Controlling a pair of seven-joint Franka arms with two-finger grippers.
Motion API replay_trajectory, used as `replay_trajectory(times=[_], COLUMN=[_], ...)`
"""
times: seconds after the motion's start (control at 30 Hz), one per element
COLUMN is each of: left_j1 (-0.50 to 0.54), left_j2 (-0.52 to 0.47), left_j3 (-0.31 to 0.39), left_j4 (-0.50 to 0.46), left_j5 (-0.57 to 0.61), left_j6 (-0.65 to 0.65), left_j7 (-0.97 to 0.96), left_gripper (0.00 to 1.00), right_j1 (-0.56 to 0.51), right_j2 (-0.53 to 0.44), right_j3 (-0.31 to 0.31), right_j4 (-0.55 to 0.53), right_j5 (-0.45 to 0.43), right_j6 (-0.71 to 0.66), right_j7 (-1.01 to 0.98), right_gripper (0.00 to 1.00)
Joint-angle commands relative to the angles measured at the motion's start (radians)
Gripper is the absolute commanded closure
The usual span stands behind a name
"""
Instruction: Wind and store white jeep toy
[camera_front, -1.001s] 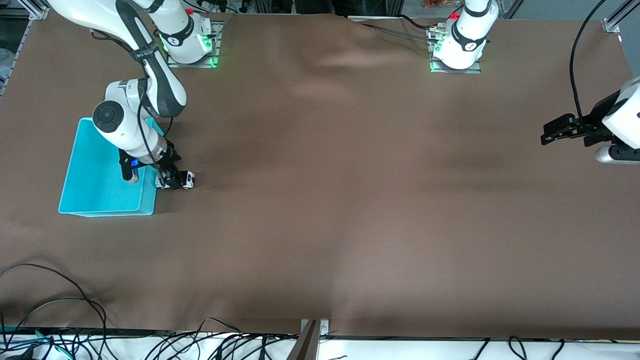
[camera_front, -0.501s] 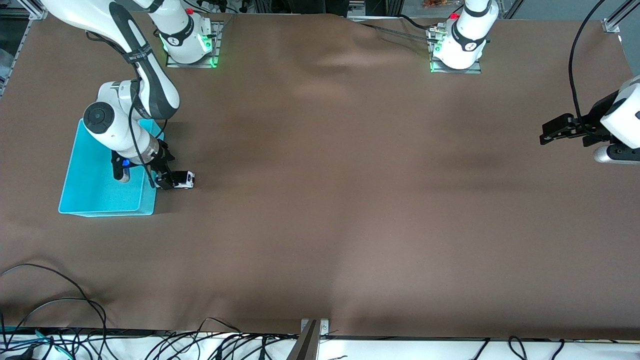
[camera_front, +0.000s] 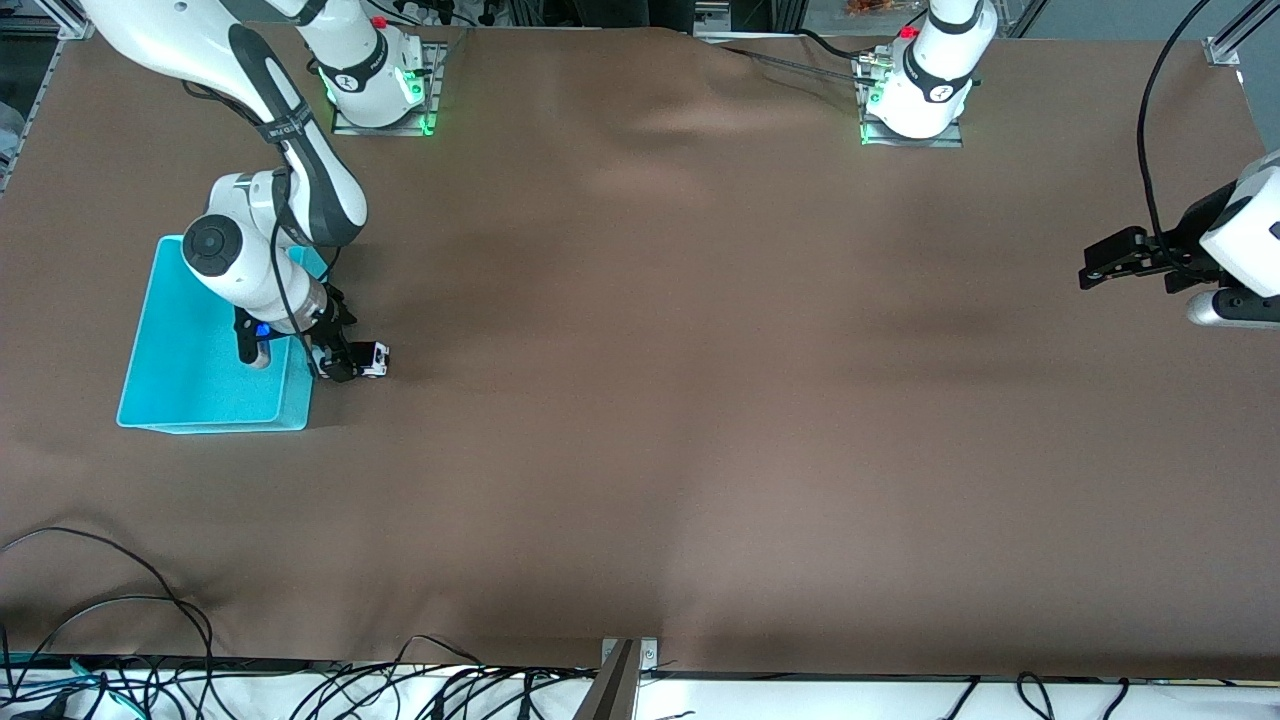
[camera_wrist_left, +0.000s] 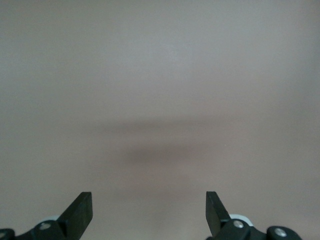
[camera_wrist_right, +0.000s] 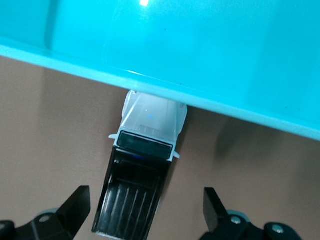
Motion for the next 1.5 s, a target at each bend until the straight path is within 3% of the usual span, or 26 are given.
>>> replay_trajectory(times=[0.0, 0.53, 0.63, 0.7, 0.77, 0.9, 1.17, 1.33, 1.4, 1.47], left_j1=[-0.005, -0.005, -0.005, -0.005, -0.005, -0.005, -0.005, -0.005, -0.005, -0.005], left_j2=[-0.001, 0.001, 0.002, 0.001, 0.002, 0.001, 0.002, 0.001, 0.002, 0.002], left_j3=[0.005, -0.006, -0.006, -0.008, -0.008, -0.006, -0.008, -0.006, -0.008, -0.008], left_j4=[0.009, 0.009, 0.009, 0.009, 0.009, 0.009, 0.009, 0.009, 0.009, 0.009], left_j5=[-0.029, -0.022, -0.022, -0.022, -0.022, -0.022, -0.022, -0.022, -0.022, -0.022], left_j6=[-0.016, -0.016, -0.016, -0.016, -0.016, -0.016, -0.016, -0.016, -0.016, -0.016], left_j7=[0.023, 0.021, 0.021, 0.023, 0.023, 0.023, 0.021, 0.023, 0.023, 0.023], left_gripper=[0.00, 0.00, 0.00, 0.00, 0.00, 0.00, 0.00, 0.00, 0.00, 0.00], right_j1=[-0.002, -0.002, -0.002, -0.002, -0.002, -0.002, -0.006, -0.018, -0.022, -0.022], right_j2=[0.010, 0.051, 0.050, 0.047, 0.045, 0.038, 0.005, -0.027, -0.041, -0.054], right_j3=[-0.004, -0.027, -0.025, -0.025, -0.025, -0.025, -0.025, -0.024, -0.022, -0.018], right_j4=[-0.005, -0.001, -0.001, -0.001, -0.001, -0.001, 0.001, 0.004, 0.004, 0.004], right_j5=[0.005, -0.004, -0.004, -0.004, -0.004, -0.004, -0.004, 0.008, 0.008, 0.007], right_j6=[0.020, 0.072, 0.072, 0.072, 0.072, 0.072, 0.066, 0.066, 0.065, 0.065], right_j7=[0.005, 0.003, 0.005, 0.005, 0.005, 0.005, 0.006, 0.008, 0.005, -0.004], right_gripper=[0.00, 0.00, 0.13, 0.26, 0.46, 0.68, 0.89, 0.90, 0.97, 0.98])
